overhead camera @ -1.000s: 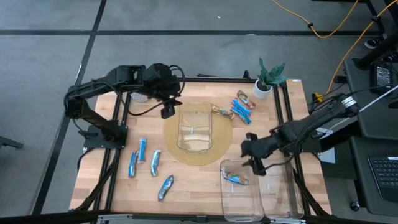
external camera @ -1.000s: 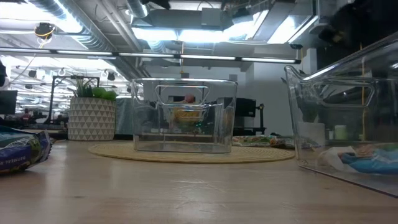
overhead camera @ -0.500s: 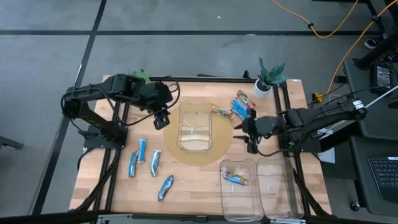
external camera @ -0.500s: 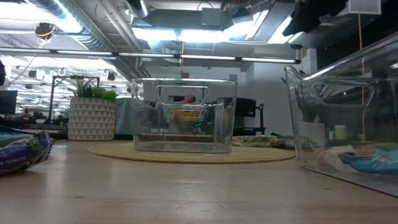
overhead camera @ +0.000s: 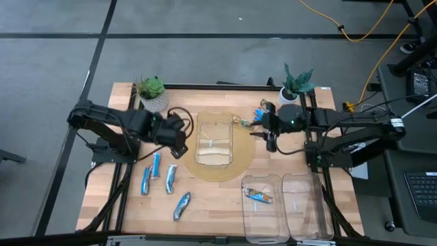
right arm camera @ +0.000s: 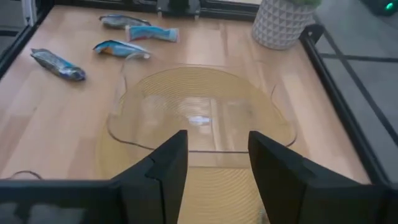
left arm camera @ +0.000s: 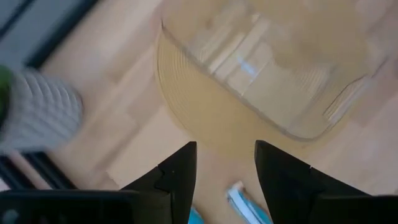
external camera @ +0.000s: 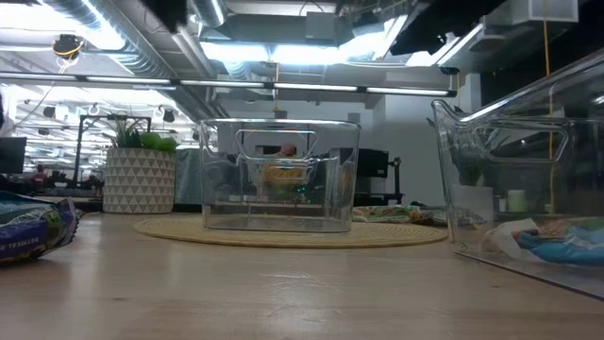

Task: Pick and place Granola Bars by type
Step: Put the yellow granola bar pack into the bottom left transparent bin

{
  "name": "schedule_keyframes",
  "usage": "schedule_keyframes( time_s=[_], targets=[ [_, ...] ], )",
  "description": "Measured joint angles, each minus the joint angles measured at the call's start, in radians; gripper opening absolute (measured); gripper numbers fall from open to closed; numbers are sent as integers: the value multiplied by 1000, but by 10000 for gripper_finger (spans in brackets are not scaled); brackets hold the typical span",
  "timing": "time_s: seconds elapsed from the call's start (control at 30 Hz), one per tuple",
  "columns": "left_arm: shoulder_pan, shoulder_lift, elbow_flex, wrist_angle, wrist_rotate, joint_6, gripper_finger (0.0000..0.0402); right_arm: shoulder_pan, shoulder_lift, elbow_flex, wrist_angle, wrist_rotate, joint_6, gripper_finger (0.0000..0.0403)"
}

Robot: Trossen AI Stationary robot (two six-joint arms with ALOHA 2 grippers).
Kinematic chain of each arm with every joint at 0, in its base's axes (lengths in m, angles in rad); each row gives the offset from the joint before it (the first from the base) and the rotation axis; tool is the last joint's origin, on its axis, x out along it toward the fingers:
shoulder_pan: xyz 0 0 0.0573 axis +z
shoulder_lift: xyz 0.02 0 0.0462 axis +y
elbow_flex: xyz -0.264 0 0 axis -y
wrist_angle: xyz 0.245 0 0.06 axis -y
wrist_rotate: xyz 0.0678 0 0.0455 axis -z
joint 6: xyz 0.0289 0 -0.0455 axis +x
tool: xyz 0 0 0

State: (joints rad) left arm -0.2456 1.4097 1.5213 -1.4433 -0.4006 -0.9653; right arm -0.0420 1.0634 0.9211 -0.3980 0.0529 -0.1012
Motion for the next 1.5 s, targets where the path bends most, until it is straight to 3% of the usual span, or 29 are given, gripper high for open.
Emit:
schedule_keyframes(
  time_s=[0.27, 0.5, 0.7, 1.07, 1.33, 1.5],
  targets=[
    [-141, 0, -220, 170, 21, -339, 157, -87, 0, 0, 7, -105, -87, 171],
    [-256, -1, -380, 342, 45, -608, 158, -114, 0, 0, 9, -110, -121, 171],
    [-328, 0, -477, 402, 72, -780, 188, -127, 0, 0, 61, -110, -124, 171],
    [-392, 0, -592, 520, 119, -829, 260, -128, 1, 0, 139, -108, -112, 171],
    [-396, 0, -658, 550, 156, -811, 270, -128, 1, 0, 185, -107, -48, 171],
    [-396, 0, -722, 655, 160, -802, 270, -128, 1, 0, 204, -107, -12, 171]
  ],
)
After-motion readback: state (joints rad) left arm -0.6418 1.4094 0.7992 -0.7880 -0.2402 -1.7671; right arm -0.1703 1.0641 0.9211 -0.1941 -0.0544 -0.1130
